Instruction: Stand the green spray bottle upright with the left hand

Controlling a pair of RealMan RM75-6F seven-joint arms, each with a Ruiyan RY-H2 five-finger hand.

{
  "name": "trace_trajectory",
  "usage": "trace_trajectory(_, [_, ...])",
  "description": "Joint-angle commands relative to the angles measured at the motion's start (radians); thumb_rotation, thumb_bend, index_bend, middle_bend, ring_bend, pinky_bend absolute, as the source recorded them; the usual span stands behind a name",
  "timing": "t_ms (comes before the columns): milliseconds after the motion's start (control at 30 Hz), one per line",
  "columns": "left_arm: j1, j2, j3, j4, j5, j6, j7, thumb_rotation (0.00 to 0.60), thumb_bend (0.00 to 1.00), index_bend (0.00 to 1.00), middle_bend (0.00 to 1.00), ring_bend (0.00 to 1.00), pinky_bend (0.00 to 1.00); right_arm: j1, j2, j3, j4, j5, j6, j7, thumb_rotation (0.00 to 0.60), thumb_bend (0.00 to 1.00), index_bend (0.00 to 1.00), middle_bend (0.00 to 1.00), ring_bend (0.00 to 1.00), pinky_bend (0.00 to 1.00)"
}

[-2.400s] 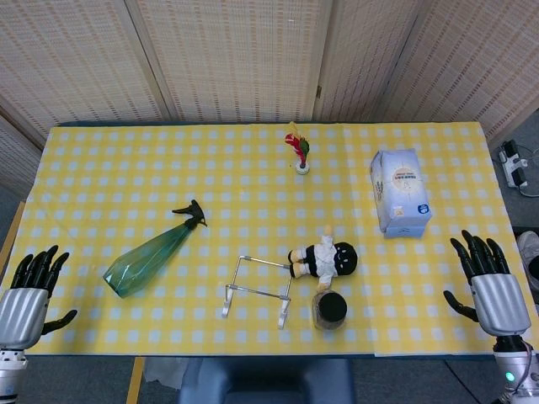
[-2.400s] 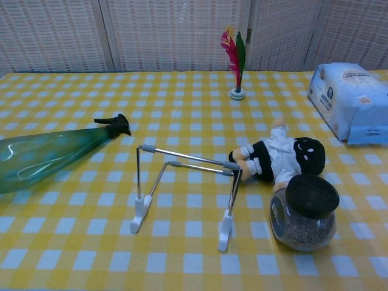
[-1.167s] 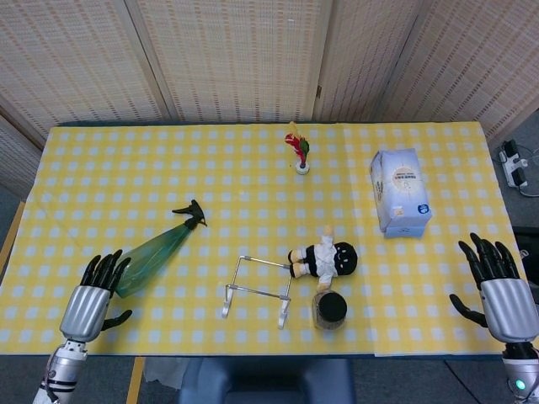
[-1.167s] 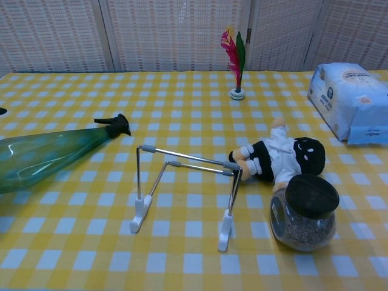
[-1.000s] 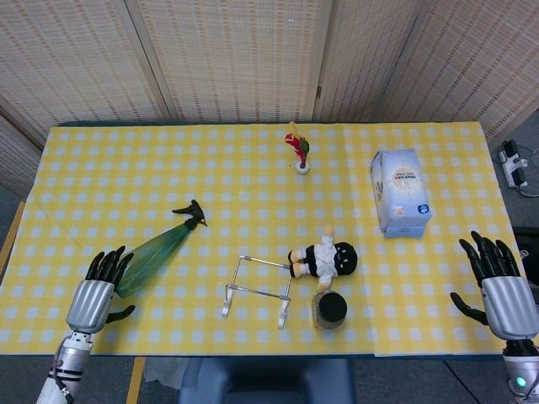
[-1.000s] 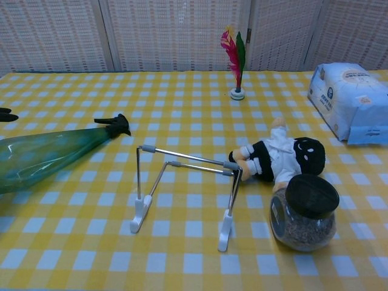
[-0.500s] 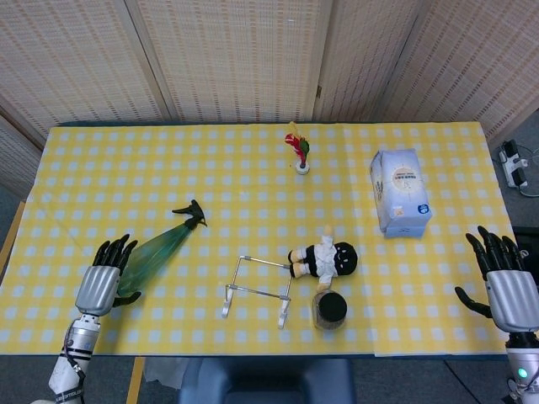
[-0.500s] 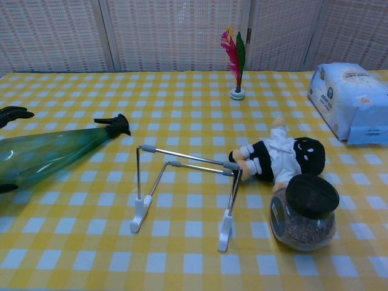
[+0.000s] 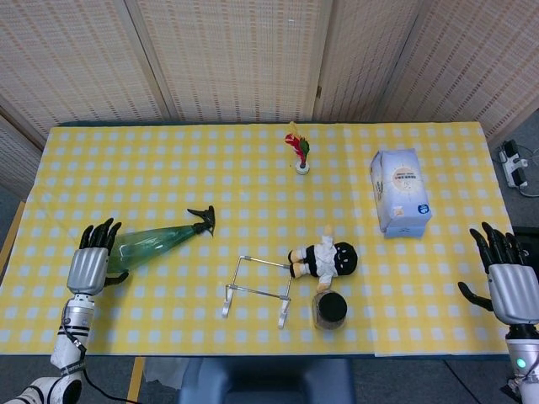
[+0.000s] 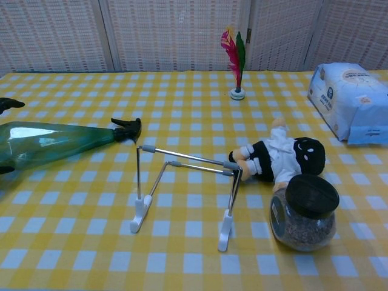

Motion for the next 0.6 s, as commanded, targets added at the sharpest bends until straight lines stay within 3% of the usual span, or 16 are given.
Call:
trace_trajectory(33, [-0.016, -0.007, -0.012, 0.019, -0.003, 0.002, -0.015, 0.6, 0.15, 0.0, 0.07, 0.1, 0.05, 0.002, 0.0, 0.002, 0.0, 0.005, -0.003, -0.001, 0.6, 0.28, 0.0, 0.0, 0.0, 0.0])
trace_trajectory(200, [-0.035, 0.005, -0.017, 0.006, 0.018, 0.028, -0.016, 0.6, 0.15, 0.0, 0.07, 0.11, 0.05, 0.0, 0.003, 0.0, -0.004, 0.002, 0.0, 0.003, 0.6, 0.28, 0.0, 0.0, 0.0, 0.0])
trace_trajectory(367, [-0.024, 0.094, 0.009, -0.162, 0.032, 0.026, -0.005, 0.6, 0.15, 0.0, 0.08, 0.1, 0.05, -0.01, 0.017, -0.006, -0.013, -0.021, 0.022, 0.028, 0.6, 0.28, 0.0, 0.0, 0.0, 0.0])
trace_trajectory(600, [-0.005, 0.191, 0.032, -0.41, 0.024, 0.044, 0.148, 0.6, 0.15, 0.01, 0.1, 0.12, 0.05, -0.033, 0.044, -0.024, -0.025, -0.079, 0.075, 0.087, 0.6, 0.28, 0.0, 0.0, 0.0, 0.0])
